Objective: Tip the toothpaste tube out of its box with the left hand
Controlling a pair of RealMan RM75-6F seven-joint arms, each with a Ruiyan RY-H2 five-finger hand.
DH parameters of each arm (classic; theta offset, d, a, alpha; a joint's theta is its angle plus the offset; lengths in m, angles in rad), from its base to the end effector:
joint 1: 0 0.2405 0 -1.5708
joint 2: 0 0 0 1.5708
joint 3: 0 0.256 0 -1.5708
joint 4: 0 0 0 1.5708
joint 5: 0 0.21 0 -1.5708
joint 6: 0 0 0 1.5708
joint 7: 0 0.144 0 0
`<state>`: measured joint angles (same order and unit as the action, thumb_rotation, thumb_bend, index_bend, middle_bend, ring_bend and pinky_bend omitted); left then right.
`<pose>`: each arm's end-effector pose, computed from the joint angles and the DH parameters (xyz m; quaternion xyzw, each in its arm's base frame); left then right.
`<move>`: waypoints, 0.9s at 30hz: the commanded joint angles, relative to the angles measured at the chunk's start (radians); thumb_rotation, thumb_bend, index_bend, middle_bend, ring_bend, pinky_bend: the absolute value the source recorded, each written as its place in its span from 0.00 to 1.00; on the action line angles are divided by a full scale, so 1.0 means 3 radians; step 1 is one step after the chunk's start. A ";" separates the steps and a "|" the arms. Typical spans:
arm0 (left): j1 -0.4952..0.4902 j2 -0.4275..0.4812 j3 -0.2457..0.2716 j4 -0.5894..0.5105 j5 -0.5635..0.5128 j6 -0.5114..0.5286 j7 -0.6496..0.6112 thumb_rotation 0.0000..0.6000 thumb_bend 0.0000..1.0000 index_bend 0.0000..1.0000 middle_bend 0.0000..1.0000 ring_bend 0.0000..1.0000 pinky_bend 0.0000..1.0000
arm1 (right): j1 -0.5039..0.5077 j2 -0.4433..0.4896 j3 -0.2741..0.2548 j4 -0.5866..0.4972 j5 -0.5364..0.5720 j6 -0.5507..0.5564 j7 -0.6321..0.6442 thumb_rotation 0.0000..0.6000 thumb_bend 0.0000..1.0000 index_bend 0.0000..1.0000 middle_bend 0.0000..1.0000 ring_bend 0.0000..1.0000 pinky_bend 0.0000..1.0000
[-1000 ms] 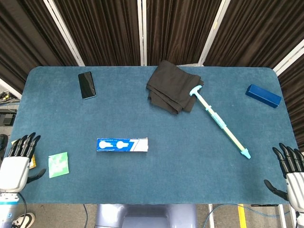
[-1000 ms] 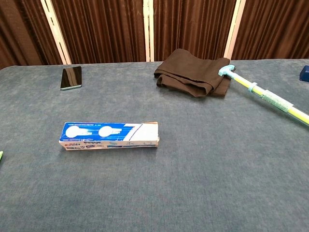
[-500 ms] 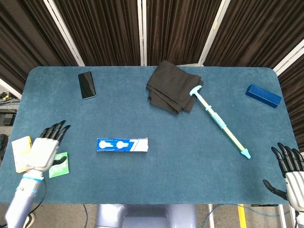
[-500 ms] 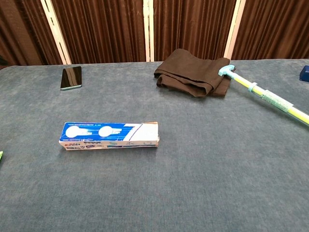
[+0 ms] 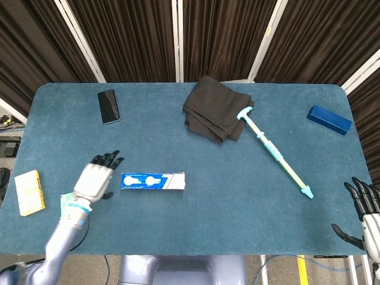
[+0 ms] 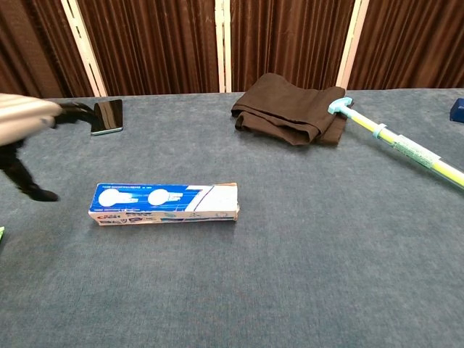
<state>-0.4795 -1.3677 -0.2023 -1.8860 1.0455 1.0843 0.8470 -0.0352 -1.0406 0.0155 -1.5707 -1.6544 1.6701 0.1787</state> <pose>-0.1702 0.2743 0.0367 -0.7511 -0.3344 -0.2776 0.4969 -0.3133 -0.1349 0.1970 0.5811 -0.3660 0.4439 0.5756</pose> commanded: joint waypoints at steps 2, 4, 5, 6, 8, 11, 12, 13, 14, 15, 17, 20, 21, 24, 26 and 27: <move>-0.0246 -0.0292 -0.0014 0.0060 -0.0362 -0.0023 0.0285 1.00 0.11 0.14 0.04 0.11 0.17 | -0.0002 0.0020 -0.0002 -0.0002 0.0002 0.0005 0.0072 1.00 0.07 0.03 0.00 0.00 0.00; -0.0300 -0.0372 0.0000 0.0108 -0.0443 -0.0007 0.0343 1.00 0.11 0.14 0.04 0.11 0.17 | -0.0004 0.0027 -0.0002 0.0006 0.0001 0.0009 0.0096 1.00 0.07 0.03 0.00 0.00 0.00; -0.0342 -0.0433 0.0013 0.0156 -0.0486 0.0010 0.0395 1.00 0.11 0.14 0.04 0.11 0.17 | -0.0004 0.0031 -0.0002 0.0007 0.0004 0.0008 0.0116 1.00 0.07 0.03 0.00 0.00 0.00; -0.0368 -0.0475 0.0020 0.0193 -0.0509 0.0024 0.0423 1.00 0.11 0.14 0.04 0.11 0.17 | -0.0003 0.0035 -0.0002 0.0007 0.0007 0.0006 0.0133 1.00 0.07 0.03 0.00 0.00 0.00; -0.0426 -0.0569 0.0042 0.0280 -0.0569 0.0055 0.0489 1.00 0.11 0.14 0.04 0.11 0.18 | -0.0001 0.0043 0.0001 0.0013 0.0019 -0.0001 0.0171 1.00 0.07 0.03 0.00 0.00 0.00; -0.0501 -0.0682 0.0074 0.0391 -0.0623 0.0111 0.0590 1.00 0.11 0.15 0.04 0.12 0.18 | 0.0003 0.0052 0.0008 0.0020 0.0032 -0.0006 0.0223 1.00 0.07 0.03 0.00 0.00 0.00; -0.0519 -0.0713 0.0082 0.0421 -0.0642 0.0126 0.0612 1.00 0.11 0.15 0.04 0.12 0.18 | 0.0004 0.0055 0.0010 0.0021 0.0034 -0.0006 0.0236 1.00 0.07 0.03 0.00 0.00 0.00; -0.0538 -0.0743 0.0089 0.0451 -0.0665 0.0136 0.0635 1.00 0.11 0.16 0.04 0.12 0.18 | 0.0004 0.0058 0.0011 0.0023 0.0037 -0.0005 0.0245 1.00 0.07 0.03 0.00 0.00 0.00; -0.0562 -0.0780 0.0095 0.0491 -0.0697 0.0152 0.0660 1.00 0.11 0.16 0.04 0.12 0.18 | 0.0004 0.0061 0.0014 0.0027 0.0042 -0.0006 0.0258 1.00 0.07 0.03 0.00 0.00 0.00; -0.0577 -0.0801 0.0099 0.0513 -0.0715 0.0163 0.0673 1.00 0.11 0.16 0.04 0.12 0.18 | 0.0004 0.0064 0.0016 0.0028 0.0046 -0.0005 0.0268 1.00 0.07 0.03 0.00 0.00 0.00; -0.0614 -0.0852 0.0103 0.0561 -0.0762 0.0177 0.0690 1.00 0.12 0.16 0.05 0.12 0.18 | 0.0004 0.0068 0.0015 0.0029 0.0050 -0.0009 0.0288 1.00 0.07 0.03 0.00 0.00 0.00; -0.0655 -0.0907 0.0107 0.0607 -0.0833 0.0180 0.0701 1.00 0.12 0.16 0.05 0.12 0.19 | 0.0003 0.0073 0.0014 0.0030 0.0050 -0.0010 0.0297 1.00 0.07 0.03 0.00 0.00 0.00; -0.0676 -0.0931 0.0114 0.0627 -0.0873 0.0178 0.0715 1.00 0.12 0.16 0.05 0.13 0.19 | 0.0003 0.0074 0.0013 0.0028 0.0048 -0.0010 0.0298 1.00 0.07 0.03 0.00 0.00 0.00; -0.0717 -0.0990 0.0128 0.0684 -0.0934 0.0196 0.0734 1.00 0.13 0.18 0.06 0.13 0.20 | 0.0002 0.0078 0.0011 0.0025 0.0045 -0.0009 0.0300 1.00 0.07 0.03 0.00 0.00 0.00; -0.0734 -0.1023 0.0135 0.0724 -0.0959 0.0212 0.0735 1.00 0.13 0.18 0.06 0.14 0.20 | 0.0000 0.0081 0.0013 0.0023 0.0046 -0.0004 0.0306 1.00 0.07 0.03 0.00 0.00 0.00; -0.0745 -0.1048 0.0136 0.0756 -0.0977 0.0223 0.0727 1.00 0.13 0.18 0.06 0.14 0.20 | -0.0002 0.0083 0.0015 0.0024 0.0047 0.0000 0.0312 1.00 0.07 0.03 0.00 0.00 0.00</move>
<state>-0.6987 -1.6754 -0.1629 -1.6668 0.7580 1.1473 1.0662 -0.0355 -1.0160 0.0197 -1.5636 -1.6404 1.6696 0.2716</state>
